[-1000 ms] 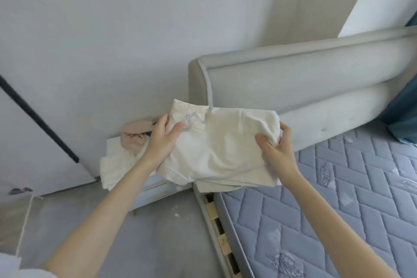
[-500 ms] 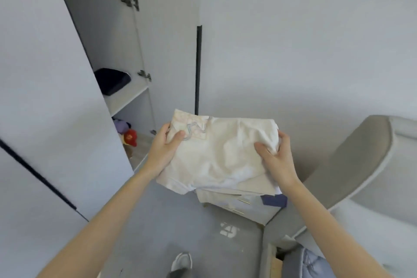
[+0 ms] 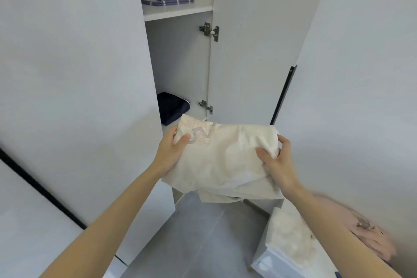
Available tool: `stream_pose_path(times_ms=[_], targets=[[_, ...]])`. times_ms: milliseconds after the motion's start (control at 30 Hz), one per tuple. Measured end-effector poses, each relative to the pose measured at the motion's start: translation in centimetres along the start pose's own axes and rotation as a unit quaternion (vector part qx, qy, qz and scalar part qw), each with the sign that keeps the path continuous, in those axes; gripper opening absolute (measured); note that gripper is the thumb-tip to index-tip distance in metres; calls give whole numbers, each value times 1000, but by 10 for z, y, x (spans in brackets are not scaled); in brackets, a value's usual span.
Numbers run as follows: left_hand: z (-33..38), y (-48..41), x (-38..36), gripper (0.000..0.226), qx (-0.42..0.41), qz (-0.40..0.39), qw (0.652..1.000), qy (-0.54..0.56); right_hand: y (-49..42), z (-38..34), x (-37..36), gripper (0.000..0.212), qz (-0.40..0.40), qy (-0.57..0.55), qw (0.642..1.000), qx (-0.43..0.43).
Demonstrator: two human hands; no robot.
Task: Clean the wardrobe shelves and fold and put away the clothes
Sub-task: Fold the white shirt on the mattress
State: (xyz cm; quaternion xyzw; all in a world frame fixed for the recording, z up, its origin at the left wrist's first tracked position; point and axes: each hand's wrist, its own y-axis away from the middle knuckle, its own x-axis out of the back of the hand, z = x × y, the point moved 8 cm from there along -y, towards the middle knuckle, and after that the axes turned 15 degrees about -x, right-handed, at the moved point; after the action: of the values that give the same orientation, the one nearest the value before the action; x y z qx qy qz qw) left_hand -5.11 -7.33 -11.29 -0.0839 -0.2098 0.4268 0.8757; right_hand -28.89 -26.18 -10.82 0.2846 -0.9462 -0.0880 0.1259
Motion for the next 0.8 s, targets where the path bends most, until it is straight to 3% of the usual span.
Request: stream_pose_path(times_ms=[300,467,533,633,800], targets=[[-108,-160,-6,27,13,-14,996,-86,-167,-16,-93,51,-69,-15,994,-81],[-193,-267,-10,27,71,36,983,-168,-283,-9,-157,53,-142,-41,978,-148],[-225,-307,-4,27,107,68,968,-216,-327,-9,-188,61,-177,-57,967,-176],[-261,-358,10,32,170,112,940,-273,-387,-6,-238,56,-216,-64,951,-214],[-297,-434,43,35,222,125,884,-391,-462,-4,-309,56,-235,-68,934,-259]])
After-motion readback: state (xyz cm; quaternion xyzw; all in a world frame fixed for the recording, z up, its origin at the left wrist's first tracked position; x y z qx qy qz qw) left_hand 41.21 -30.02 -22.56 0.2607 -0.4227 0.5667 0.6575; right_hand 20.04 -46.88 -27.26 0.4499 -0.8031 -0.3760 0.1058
